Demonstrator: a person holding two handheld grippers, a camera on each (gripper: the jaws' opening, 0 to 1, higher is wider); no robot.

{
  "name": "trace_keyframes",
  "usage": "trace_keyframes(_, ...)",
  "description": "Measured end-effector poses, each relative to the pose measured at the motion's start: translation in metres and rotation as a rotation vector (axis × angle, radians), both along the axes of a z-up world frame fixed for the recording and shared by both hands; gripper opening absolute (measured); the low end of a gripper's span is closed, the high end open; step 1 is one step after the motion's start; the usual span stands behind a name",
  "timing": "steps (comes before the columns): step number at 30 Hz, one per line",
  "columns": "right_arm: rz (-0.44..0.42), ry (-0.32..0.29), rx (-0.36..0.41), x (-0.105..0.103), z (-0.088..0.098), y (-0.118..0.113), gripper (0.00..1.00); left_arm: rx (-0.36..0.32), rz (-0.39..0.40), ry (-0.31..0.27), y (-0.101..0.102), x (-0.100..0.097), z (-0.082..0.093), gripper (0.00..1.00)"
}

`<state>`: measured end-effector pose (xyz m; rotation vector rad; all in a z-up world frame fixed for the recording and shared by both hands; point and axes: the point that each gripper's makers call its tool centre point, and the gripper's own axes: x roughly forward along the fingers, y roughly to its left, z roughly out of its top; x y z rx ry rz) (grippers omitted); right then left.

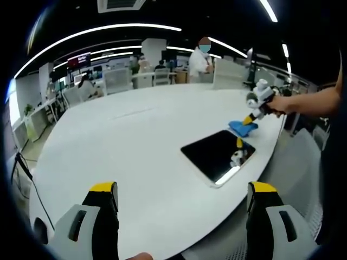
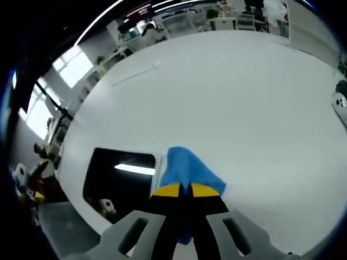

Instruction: Wipe the mirror surface with the cleaning cloth until all visible marks leave the cleaned area.

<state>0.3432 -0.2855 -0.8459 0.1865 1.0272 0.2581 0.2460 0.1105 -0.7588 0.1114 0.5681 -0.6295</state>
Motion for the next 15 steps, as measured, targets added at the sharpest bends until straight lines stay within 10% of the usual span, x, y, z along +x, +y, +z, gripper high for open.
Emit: trace_keyframes(15,0.045,0.002,-0.092,-0.009,-0.026,-0.003,0.01,-0.009,0.007,0.001,-0.001,-0.001,-0.001,0.99)
